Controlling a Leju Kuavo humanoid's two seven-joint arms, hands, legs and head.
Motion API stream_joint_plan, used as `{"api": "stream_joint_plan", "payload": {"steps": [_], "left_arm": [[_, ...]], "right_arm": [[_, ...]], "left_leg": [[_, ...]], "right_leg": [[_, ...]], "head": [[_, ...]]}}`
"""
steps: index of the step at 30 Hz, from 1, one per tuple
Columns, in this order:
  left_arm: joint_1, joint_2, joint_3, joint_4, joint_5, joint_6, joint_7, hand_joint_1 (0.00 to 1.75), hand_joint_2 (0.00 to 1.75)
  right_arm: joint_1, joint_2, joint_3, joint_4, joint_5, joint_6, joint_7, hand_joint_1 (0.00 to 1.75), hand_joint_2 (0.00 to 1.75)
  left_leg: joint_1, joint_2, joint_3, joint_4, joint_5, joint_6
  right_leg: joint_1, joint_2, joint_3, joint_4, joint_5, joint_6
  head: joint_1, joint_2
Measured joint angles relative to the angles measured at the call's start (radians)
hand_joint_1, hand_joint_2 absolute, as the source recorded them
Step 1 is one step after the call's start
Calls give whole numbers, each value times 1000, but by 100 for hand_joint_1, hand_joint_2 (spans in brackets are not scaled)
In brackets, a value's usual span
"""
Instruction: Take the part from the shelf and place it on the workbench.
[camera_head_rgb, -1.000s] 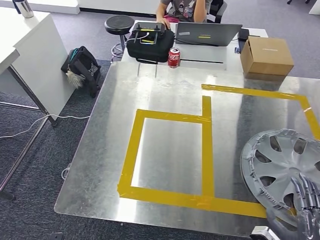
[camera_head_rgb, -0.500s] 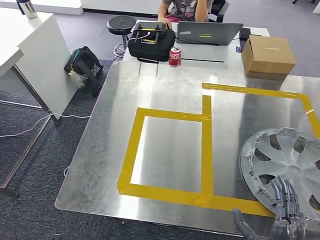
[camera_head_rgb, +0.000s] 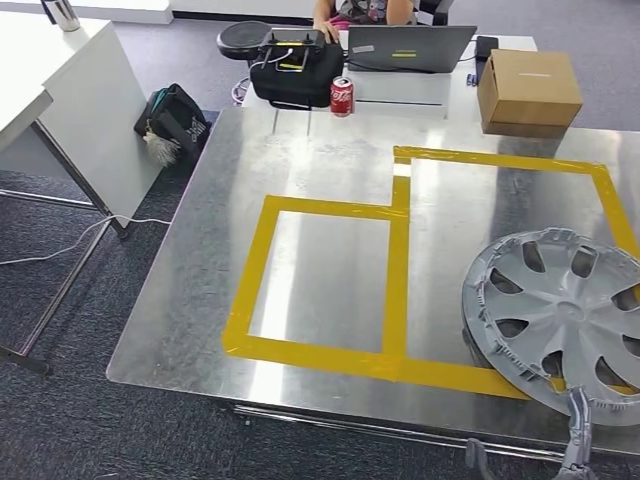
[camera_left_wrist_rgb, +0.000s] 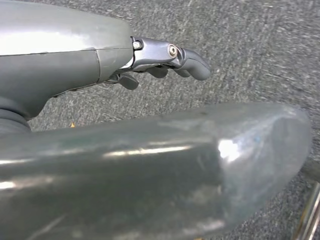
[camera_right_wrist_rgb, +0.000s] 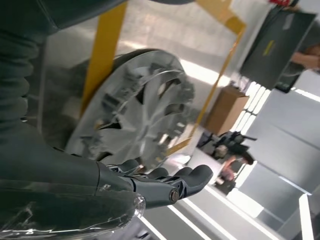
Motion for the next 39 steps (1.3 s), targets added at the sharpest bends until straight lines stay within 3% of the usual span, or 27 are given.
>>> {"api": "stream_joint_plan", "payload": {"steps": [2, 5, 6, 8, 10, 11, 12, 13, 14, 15, 17, 18, 19, 21, 22, 24, 25, 26, 27, 28, 30, 31, 33, 35, 36, 37, 39], "left_arm": [[-2, -3, 5, -1, 8, 7, -4, 0, 0], [1, -10, 18, -1, 26, 17, -10, 0, 0], [2, -12, 24, -2, 33, 19, -11, 0, 0], [3, -16, 36, -3, 48, 23, -14, 0, 0], [4, -17, 50, -5, 64, 25, -19, 0, 0], [5, -18, 58, -6, 71, 25, -22, 0, 0], [6, -19, 65, -6, 79, 25, -27, 0, 0], [7, -21, 71, -7, 85, 25, -30, 0, 0], [6, -23, 76, -7, 90, 25, -33, 0, 0], [5, -26, 79, -8, 95, 25, -34, 0, 0], [0, -30, 81, -10, 99, 25, -37, 0, 0], [-1, -31, 81, -12, 102, 26, -38, 0, 0], [1, -31, 82, -13, 106, 28, -39, 0, 0], [8, -31, 84, -14, 122, 34, -39, 0, 0], [11, -31, 85, -14, 134, 38, -39, 0, 0], [10, -33, 86, -15, 157, 47, -39, 0, 0], [8, -33, 87, -16, 168, 52, -39, 0, 0], [7, -33, 88, -18, 175, 55, -38, 0, 0], [8, -33, 88, -19, 180, 56, -37, 0, 0], [10, -32, 88, -22, 182, 54, -34, 0, 0], [12, -32, 88, -24, 183, 43, -26, 0, 0], [11, -32, 88, -25, 182, 35, -23, 0, 0], [7, -33, 88, -26, 179, 24, -17, 0, 0], [11, -32, 88, -27, 175, 19, -13, 0, 0], [15, -31, 88, -27, 174, 18, -12, 0, 0], [17, -31, 88, -27, 174, 17, -11, 0, 0], [14, -29, 88, -28, 174, 14, -10, 0, 0]], "right_arm": [[-15, 11, -42, 43, -45, -8, 21, 0, 0], [-50, 21, -119, 142, -149, -10, 56, 0, 0], [-65, 24, -143, 186, -190, -10, 57, 0, 0], [-107, 27, -189, 302, -282, -5, 39, 0, 0], [-170, 29, -236, 448, -381, 32, 16, 0, 0], [-205, 30, -264, 526, -415, 66, 6, 0, 0], [-240, 32, -299, 606, -431, 103, -2, 0, 0], [-277, 33, -339, 689, -431, 136, -9, 0, 0], [-311, 35, -382, 766, -418, 160, -14, 0, 0], [-342, 36, -422, 832, -403, 175, -15, 0, 0], [-389, 40, -489, 938, -385, 191, -15, 0, 0], [-408, 41, -513, 981, -378, 200, -7, 0, 0], [-428, 41, -536, 1028, -364, 214, 8, 0, 0], [-474, 34, -581, 1139, -308, 239, 58, 0, 0], [-498, 29, -600, 1202, -269, 244, 86, 0, 0], [-541, 17, -631, 1325, -201, 240, 135, 0, 0], [-560, 12, -640, 1381, -174, 239, 158, 0, 0], [-579, 8, -646, 1431, -154, 243, 177, 0, 0], [-596, 4, -650, 1474, -136, 250, 191, 0, 0], [-610, -1, -652, 1510, -121, 260, 199, 0, 0], [-633, -11, -653, 1565, -95, 280, 203, 0, 0], [-642, -17, -653, 1585, -84, 290, 201, 0, 0], [-657, -28, -653, 1617, -64, 305, 196, 0, 0], [-667, -37, -650, 1641, -48, 314, 194, 0, 0], [-670, -41, -648, 1651, -41, 317, 194, 0, 0], [-672, -44, -645, 1660, -32, 320, 194, 0, 0], [-674, -52, -638, 1676, -14, 321, 195, 0, 0]], "left_leg": [[-2, 1, 61, -100, 8, 8], [-4, -1, 53, -118, 20, 30], [-3, -1, 43, -119, 30, 38], [-1, -3, 17, -119, 53, 51], [-2, -8, -16, -118, 78, 54], [-3, -13, -32, -118, 91, 53], [-3, -18, -47, -116, 103, 52], [-4, -26, -62, -115, 115, 51], [-4, -36, -75, -113, 126, 48], [-4, -47, -85, -112, 137, 45], [-3, -71, -101, -109, 157, 35], [-2, -82, -106, -110, 167, 28], [-1, -96, -111, -112, 178, 20], [3, -88, -123, -107, 173, 9], [4, -67, -134, -85, 141, 6], [6, -18, -168, 20, 35, -3], [8, -8, -186, 93, -12, -10], [10, -4, -196, 154, -33, -17], [13, -2, -194, 191, -29, -23], [16, 1, -175, 193, -6, -28], [22, 29, -81, 89, 44, -37], [22, 50, -26, 14, 48, -38], [18, 77, 33, -88, 33, -25], [13, 64, 22, -101, 30, 1], [12, 56, 13, -100, 37, 13], [11, 48, 2, -99, 46, 24], [8, 27, -27, -99, 70, 41]], "right_leg": [[3, -1, -6, -1, 16, 10], [2, -1, -10, -6, 35, 25], [1, -1, -18, 2, 20, 30], [0, 1, -47, 78, -65, 40], [1, 2, -78, 208, -157, 44], [1, 2, -81, 257, -172, 43], [2, 3, -68, 277, -162, 41], [2, 7, -35, 259, -135, 37], [3, 20, 15, 205, -106, 32], [2, 48, 75, 128, -96, 25], [1, 96, 174, -17, -112, 17], [2, 105, 193, -53, -126, 14], [4, 96, 197, -67, -127, 13], [4, 67, 181, -67, -111, -1], [2, 52, 172, -69, -99, -7], [1, 20, 148, -69, -78, -14], [1, 1, 134, -67, -68, -14], [1, -18, 121, -65, -58, -13], [1, -36, 107, -61, -49, -11], [0, -52, 93, -55, -41, -8], [-1, -79, 66, -39, -29, 1], [-1, -92, 53, -28, -26, 7], [3, -116, 35, -10, -19, 19], [0, -131, 28, -3, -9, 31], [-4, -117, 24, 2, -17, 36], [-7, -90, 16, 21, -43, 42], [-8, -24, -14, 118, -139, 46]], "head": [[1, 0], [-1, 0], [-1, 0], [1, 0], [2, 0], [3, 0], [3, 0], [3, 0], [3, 0], [3, 0], [2, 0], [2, 0], [2, 0], [2, 0], [-1, 0], [-5, 0], [-7, 0], [-7, 0], [-7, 0], [-7, 0], [-7, 0], [-8, 0], [-8, 0], [-8, 0], [-8, 0], [-8, 0], [-7, 0]]}}
